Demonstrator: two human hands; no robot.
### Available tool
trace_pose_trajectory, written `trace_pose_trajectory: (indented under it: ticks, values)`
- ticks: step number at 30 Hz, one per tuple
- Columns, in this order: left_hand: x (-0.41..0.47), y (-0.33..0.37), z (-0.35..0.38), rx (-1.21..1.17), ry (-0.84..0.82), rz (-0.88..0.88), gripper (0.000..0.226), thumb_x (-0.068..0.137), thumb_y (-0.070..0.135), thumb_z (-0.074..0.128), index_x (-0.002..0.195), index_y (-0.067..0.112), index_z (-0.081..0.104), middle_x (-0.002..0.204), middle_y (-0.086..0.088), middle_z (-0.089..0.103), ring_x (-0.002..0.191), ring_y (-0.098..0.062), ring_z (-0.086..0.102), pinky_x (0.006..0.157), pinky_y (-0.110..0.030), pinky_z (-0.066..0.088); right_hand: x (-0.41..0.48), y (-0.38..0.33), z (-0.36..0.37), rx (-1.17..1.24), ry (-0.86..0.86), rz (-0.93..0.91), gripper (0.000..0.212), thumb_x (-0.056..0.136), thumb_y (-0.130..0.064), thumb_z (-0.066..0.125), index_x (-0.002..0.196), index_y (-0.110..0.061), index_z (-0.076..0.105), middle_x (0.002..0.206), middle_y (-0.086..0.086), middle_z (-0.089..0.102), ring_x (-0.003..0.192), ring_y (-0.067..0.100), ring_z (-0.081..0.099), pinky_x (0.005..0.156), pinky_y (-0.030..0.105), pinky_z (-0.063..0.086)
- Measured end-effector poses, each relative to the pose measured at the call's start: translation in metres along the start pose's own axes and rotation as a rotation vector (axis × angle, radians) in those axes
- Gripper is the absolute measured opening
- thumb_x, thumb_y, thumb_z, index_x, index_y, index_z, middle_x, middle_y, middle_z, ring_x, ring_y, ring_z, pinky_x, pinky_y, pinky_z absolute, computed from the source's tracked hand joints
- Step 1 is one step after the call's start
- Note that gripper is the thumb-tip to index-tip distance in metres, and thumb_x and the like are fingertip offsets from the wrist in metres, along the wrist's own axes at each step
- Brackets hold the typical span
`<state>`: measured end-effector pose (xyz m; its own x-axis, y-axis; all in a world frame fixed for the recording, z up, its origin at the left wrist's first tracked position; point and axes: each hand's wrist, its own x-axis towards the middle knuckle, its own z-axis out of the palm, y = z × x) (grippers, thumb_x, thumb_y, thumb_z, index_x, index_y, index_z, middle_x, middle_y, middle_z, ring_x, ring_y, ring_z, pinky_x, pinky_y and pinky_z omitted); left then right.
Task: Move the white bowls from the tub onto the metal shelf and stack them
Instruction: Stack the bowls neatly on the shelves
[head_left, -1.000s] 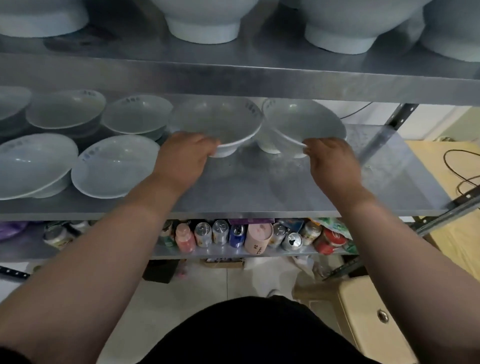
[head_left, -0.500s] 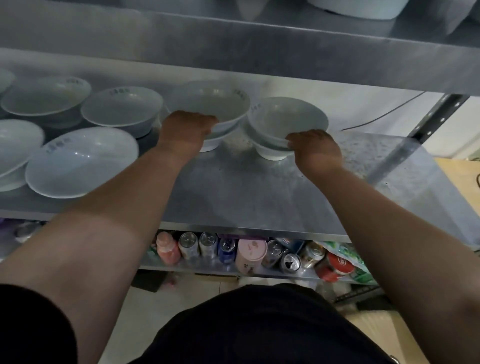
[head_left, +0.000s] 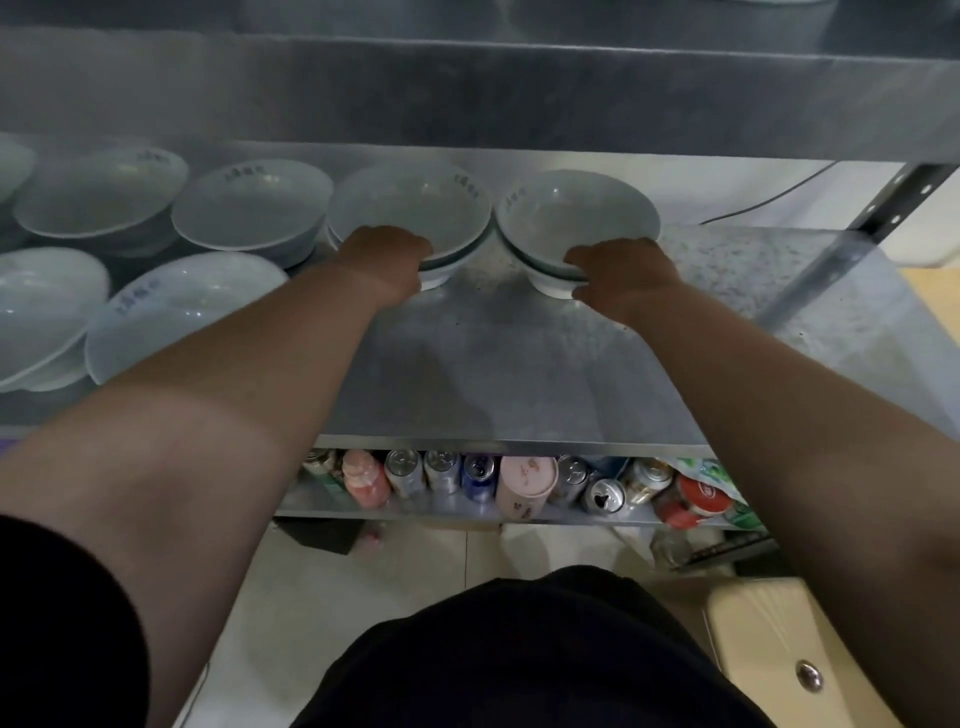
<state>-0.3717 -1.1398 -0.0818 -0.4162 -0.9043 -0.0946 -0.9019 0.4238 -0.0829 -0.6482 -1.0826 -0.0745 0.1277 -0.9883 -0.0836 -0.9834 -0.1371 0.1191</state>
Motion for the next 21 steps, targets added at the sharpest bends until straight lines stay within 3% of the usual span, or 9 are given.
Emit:
trace_pose_trajectory:
  ticks: [3,5,13,17,21]
  values:
    - [-0.001,0.005,-0.001,-0.019,0.008,0.038,0.023,0.090,0.011,0.054,0.110,0.012,0.063,0.112,-0.018,0.062,0.102,-0.037,0.059,0.075,-0.035,0.039,-0.002,-0.004,-0.001,0.026,-0.009,0.079,0.037,0.096,-0.025,0.051,0.132,-0.033,0.055,0.136,0.006,0.056,0.125,0.034,0.051,0.106,0.039,0.039]
    - [-0.005,0.011,-0.002,-0.021,0.005,0.080,0.019,0.090,0.013,0.054,0.106,0.010,0.063,0.109,-0.020,0.062,0.098,-0.038,0.059,0.071,-0.034,0.035,-0.015,-0.002,0.001,0.033,-0.014,0.122,0.036,0.096,-0.025,0.051,0.130,-0.034,0.057,0.136,0.004,0.056,0.126,0.036,0.048,0.105,0.037,0.040]
    - [-0.037,0.048,0.013,-0.116,0.071,0.202,0.017,0.092,0.022,0.055,0.100,0.009,0.062,0.107,-0.018,0.061,0.098,-0.038,0.058,0.073,-0.035,0.039,-0.083,0.021,0.021,0.024,0.035,0.170,0.030,0.089,-0.016,0.058,0.115,-0.028,0.063,0.105,0.010,0.068,0.099,0.038,0.061,0.085,0.039,0.047]
    - [-0.046,0.078,0.016,-0.166,0.078,0.241,0.015,0.091,0.025,0.058,0.095,0.010,0.060,0.103,-0.016,0.061,0.095,-0.036,0.058,0.070,-0.034,0.036,-0.103,0.042,0.028,-0.011,0.030,0.192,0.029,0.089,-0.014,0.056,0.115,-0.026,0.062,0.107,0.009,0.069,0.100,0.038,0.061,0.076,0.031,0.038]
    - [-0.045,0.111,0.015,-0.205,0.097,0.244,0.013,0.092,0.024,0.057,0.096,0.012,0.060,0.102,-0.013,0.060,0.093,-0.034,0.057,0.067,-0.032,0.031,-0.115,0.063,0.028,0.022,0.009,0.214,0.035,0.089,-0.010,0.051,0.119,-0.027,0.060,0.111,0.009,0.067,0.103,0.038,0.058,0.078,0.033,0.044]
